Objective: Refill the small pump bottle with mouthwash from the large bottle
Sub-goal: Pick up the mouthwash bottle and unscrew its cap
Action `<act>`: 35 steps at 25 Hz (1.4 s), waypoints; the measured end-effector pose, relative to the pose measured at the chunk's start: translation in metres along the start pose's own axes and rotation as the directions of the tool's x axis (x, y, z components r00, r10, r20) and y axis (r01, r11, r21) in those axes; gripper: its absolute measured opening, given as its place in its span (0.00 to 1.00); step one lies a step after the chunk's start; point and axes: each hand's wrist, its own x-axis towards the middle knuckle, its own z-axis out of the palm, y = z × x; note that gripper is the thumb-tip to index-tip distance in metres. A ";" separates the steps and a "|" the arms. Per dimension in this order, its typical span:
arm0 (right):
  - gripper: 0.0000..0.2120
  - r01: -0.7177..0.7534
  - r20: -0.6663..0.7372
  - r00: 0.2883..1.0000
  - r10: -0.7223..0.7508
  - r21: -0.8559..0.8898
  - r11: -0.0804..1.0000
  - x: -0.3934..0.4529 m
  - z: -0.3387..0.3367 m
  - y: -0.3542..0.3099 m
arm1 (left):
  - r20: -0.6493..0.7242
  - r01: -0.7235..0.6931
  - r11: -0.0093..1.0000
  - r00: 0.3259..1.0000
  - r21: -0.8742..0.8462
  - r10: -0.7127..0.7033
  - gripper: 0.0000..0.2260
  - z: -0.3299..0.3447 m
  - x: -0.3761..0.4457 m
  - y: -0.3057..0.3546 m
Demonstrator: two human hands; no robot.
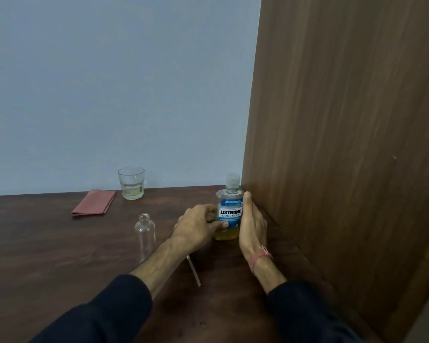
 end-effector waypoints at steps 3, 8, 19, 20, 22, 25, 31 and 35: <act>0.22 0.222 -0.046 0.975 -0.219 0.095 0.970 -0.009 0.000 -0.015 | -0.029 -0.021 0.998 0.999 0.054 0.022 0.20 0.004 -0.014 0.003; 0.10 0.360 -0.132 0.932 -0.338 0.219 0.907 -0.006 -0.006 -0.031 | -0.035 -0.076 0.991 0.996 0.113 0.081 0.19 0.012 -0.037 0.000; 0.24 0.181 0.024 0.976 -0.216 0.460 0.869 0.011 -0.023 -0.029 | -0.010 -0.085 0.993 0.996 0.084 0.086 0.24 0.007 -0.048 -0.003; 0.21 0.176 0.046 0.974 -0.223 0.471 0.864 0.012 -0.024 -0.028 | -0.009 -0.085 0.993 0.996 0.086 0.086 0.24 0.008 -0.047 -0.003; 0.18 0.151 0.097 0.969 -0.228 0.495 0.856 0.014 -0.026 -0.026 | -0.017 -0.082 0.992 0.996 0.095 0.084 0.23 0.008 -0.047 -0.003; 0.22 0.114 0.152 0.963 -0.223 0.520 0.847 0.015 -0.028 -0.025 | -0.047 -0.079 0.991 0.995 0.106 0.084 0.24 0.009 -0.048 -0.004; 0.25 0.155 0.116 0.963 -0.245 0.504 0.850 0.012 -0.026 -0.025 | -0.068 -0.091 0.986 0.993 0.138 0.101 0.25 0.012 -0.050 -0.003; 0.21 0.109 0.135 0.968 -0.213 0.538 0.836 0.014 -0.027 -0.024 | -0.069 -0.078 0.985 0.994 0.154 0.090 0.27 0.011 -0.051 -0.003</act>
